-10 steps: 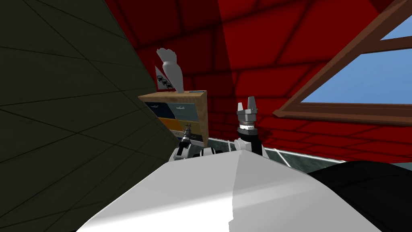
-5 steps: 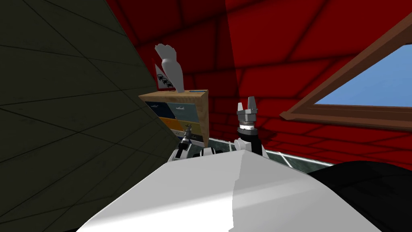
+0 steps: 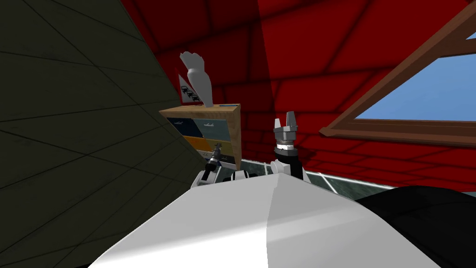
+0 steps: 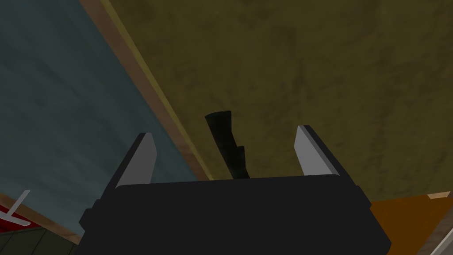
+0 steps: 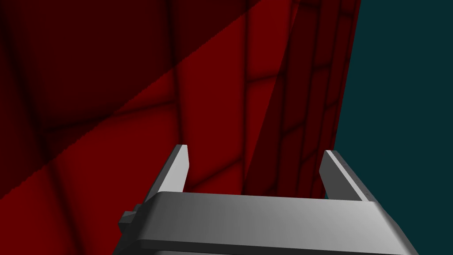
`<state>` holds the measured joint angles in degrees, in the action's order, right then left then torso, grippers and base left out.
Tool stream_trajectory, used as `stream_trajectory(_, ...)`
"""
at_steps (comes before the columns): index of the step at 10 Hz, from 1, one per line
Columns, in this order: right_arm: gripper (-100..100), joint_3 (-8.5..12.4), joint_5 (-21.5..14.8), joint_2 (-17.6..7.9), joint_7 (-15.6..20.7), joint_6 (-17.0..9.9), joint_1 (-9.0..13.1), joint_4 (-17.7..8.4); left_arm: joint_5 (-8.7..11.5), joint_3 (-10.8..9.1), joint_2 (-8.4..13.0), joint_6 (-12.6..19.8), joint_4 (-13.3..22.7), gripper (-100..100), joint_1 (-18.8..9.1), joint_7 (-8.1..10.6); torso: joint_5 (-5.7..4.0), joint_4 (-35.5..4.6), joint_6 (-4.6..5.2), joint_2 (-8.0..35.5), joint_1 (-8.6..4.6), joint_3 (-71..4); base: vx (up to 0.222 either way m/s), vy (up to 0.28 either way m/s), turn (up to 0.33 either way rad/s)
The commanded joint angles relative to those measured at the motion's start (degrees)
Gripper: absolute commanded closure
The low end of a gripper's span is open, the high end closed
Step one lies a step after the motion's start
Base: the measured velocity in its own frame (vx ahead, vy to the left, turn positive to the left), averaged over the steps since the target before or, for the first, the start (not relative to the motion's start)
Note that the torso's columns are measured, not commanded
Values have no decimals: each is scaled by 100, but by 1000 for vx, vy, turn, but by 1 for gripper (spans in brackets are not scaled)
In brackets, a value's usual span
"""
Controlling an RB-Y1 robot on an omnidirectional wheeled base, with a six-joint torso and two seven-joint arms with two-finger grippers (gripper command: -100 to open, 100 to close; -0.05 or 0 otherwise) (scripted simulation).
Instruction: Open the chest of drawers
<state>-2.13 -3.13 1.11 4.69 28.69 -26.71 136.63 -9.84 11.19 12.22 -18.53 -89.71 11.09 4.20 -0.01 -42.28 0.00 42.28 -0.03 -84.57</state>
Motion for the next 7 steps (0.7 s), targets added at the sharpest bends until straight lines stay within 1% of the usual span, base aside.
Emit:
stream_trajectory(1, 0, 0, 0, 0, 0, 0, 0, 0, -8, 54, 126, 325, -191, -100, -19, 120, 0, -1, 0, 2, 1, 1, -17, 30, -68)
stream_trajectory(4, 0, 0, 0, 0, 0, 0, 0, 0, -13, 102, 242, 617, -351, -100, -41, 227, 1, 0, 0, 1, 3, 1, -16, 28, -42)
stream_trajectory(6, 0, 0, 0, 0, 0, 0, 0, 0, -19, 146, 349, 880, -506, -100, -59, 324, 1, 0, 0, 0, 3, 0, -15, 33, -57)
stream_trajectory(7, 0, 0, 0, 0, 0, 0, 0, 0, -21, 157, 375, 943, -546, -100, -63, 348, 1, 0, 0, 0, 5, 0, -14, 30, -38)
